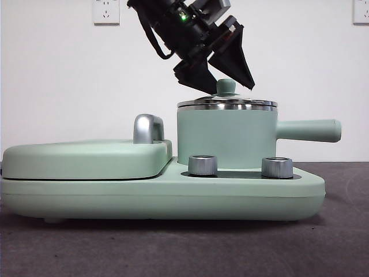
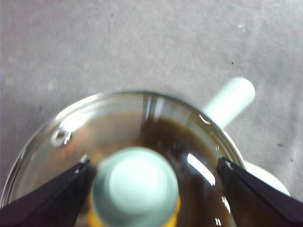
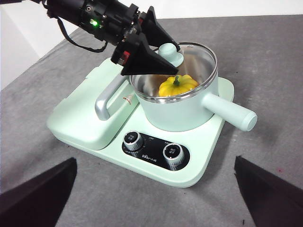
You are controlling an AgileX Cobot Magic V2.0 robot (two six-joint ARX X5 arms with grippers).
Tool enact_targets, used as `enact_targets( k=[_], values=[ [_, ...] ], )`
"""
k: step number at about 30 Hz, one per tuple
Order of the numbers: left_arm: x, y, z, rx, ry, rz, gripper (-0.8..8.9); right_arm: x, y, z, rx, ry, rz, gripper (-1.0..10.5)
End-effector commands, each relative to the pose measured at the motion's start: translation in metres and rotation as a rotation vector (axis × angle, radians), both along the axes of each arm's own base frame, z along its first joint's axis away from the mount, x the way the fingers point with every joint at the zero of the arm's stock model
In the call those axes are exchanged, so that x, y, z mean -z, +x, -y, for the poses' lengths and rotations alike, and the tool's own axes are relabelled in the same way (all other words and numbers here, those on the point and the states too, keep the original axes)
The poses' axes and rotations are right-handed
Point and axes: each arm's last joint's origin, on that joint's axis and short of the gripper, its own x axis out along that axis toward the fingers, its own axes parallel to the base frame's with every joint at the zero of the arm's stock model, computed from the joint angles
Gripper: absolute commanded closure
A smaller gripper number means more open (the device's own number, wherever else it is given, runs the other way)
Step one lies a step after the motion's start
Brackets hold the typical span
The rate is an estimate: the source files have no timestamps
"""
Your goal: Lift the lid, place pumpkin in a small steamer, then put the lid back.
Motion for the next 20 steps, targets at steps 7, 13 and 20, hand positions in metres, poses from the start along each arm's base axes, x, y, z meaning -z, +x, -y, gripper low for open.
enact_targets(
  k=[7, 13, 20],
  values=[
    [-0.054, -0.027, -0.04, -0.153, -0.063, -0.112, 3.74, -0.002, 0.0, 0.0, -0.008, 0.018, 0.001, 3.7],
    [-0.092, -0.072, -0.081, -0.213, -0.013, -0.225, 3.77, -0.001, -0.001, 0.0, -0.014, 0.013, -0.005, 3.7],
    [-0.121, -0.126, -0.117, -0.214, 0.036, -0.28, 3.78, 0.003, -0.002, 0.001, -0.02, -0.027, -0.03, 3.7]
  ],
)
